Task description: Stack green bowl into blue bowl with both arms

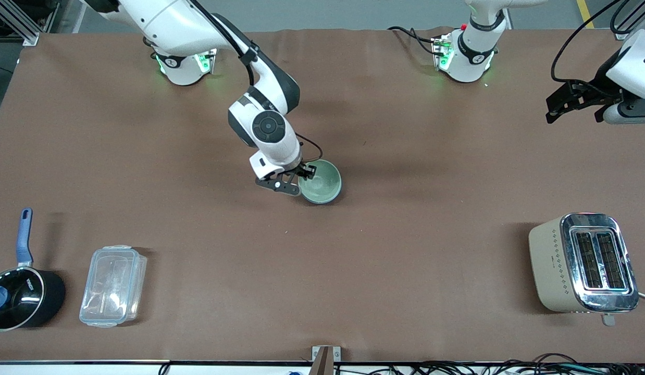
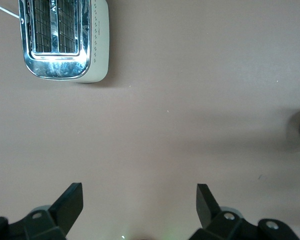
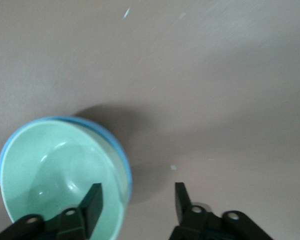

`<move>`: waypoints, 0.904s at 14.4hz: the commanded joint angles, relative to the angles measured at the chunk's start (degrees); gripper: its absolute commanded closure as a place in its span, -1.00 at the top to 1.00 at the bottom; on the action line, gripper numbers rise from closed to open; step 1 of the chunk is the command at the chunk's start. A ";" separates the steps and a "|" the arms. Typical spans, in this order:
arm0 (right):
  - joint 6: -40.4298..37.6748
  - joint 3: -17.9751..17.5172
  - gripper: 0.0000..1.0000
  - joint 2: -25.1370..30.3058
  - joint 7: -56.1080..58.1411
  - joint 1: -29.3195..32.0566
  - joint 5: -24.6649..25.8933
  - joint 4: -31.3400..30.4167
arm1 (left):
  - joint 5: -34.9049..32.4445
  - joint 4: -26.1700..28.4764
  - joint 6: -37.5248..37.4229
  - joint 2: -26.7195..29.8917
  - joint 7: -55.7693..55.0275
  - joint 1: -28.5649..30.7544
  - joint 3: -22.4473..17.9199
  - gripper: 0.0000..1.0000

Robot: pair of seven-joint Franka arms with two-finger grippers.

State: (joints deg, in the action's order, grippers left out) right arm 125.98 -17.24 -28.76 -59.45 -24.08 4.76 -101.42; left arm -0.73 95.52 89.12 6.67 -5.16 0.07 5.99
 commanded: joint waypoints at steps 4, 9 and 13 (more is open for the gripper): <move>-16.37 -0.69 1.00 22.41 7.37 14.48 7.72 -1.59 | 0.82 1.24 1.06 1.06 0.50 0.19 0.17 1.00; -23.04 8.78 1.00 31.47 27.41 18.81 3.08 -0.71 | 0.73 0.98 0.97 0.89 1.21 0.19 0.17 1.00; -35.68 19.86 1.00 32.37 49.04 18.81 -0.88 9.18 | 0.56 -1.38 0.53 -1.12 1.91 0.19 0.17 1.00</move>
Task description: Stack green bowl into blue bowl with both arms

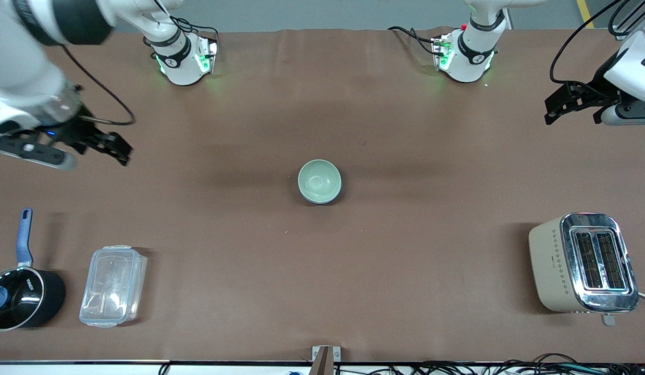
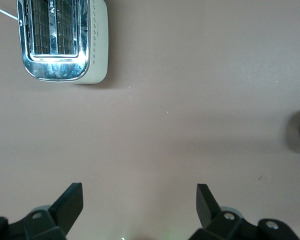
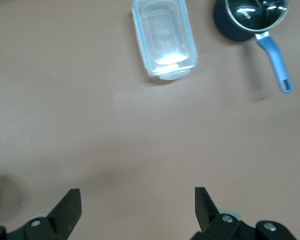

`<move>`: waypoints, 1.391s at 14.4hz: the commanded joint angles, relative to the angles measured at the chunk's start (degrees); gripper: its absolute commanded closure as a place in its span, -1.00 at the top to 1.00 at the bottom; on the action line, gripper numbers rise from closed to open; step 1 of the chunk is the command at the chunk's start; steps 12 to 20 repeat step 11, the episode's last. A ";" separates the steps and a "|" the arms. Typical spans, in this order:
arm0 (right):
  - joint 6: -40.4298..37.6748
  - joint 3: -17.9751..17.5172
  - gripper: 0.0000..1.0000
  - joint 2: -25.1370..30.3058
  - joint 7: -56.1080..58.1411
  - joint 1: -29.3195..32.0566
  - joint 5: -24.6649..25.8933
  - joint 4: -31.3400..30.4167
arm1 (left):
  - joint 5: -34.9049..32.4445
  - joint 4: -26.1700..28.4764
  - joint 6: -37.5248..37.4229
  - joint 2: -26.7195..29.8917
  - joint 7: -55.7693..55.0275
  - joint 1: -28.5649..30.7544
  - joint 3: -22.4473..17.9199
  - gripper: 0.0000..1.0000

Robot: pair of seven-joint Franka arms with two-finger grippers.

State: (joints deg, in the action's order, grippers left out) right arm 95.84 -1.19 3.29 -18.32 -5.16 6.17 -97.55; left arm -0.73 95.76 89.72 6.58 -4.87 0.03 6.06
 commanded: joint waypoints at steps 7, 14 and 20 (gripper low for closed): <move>-10.14 5.76 1.00 -3.73 14.98 3.48 -6.43 13.79 | 0.21 -2.77 -0.16 -1.22 2.59 0.41 0.01 1.00; -10.32 5.76 1.00 -3.55 14.90 2.52 -6.96 13.70 | 0.21 -3.30 -0.43 -1.22 2.32 0.40 0.01 1.00; -10.32 5.76 1.00 -3.55 14.90 2.52 -6.96 13.70 | 0.21 -3.30 -0.43 -1.22 2.32 0.40 0.01 1.00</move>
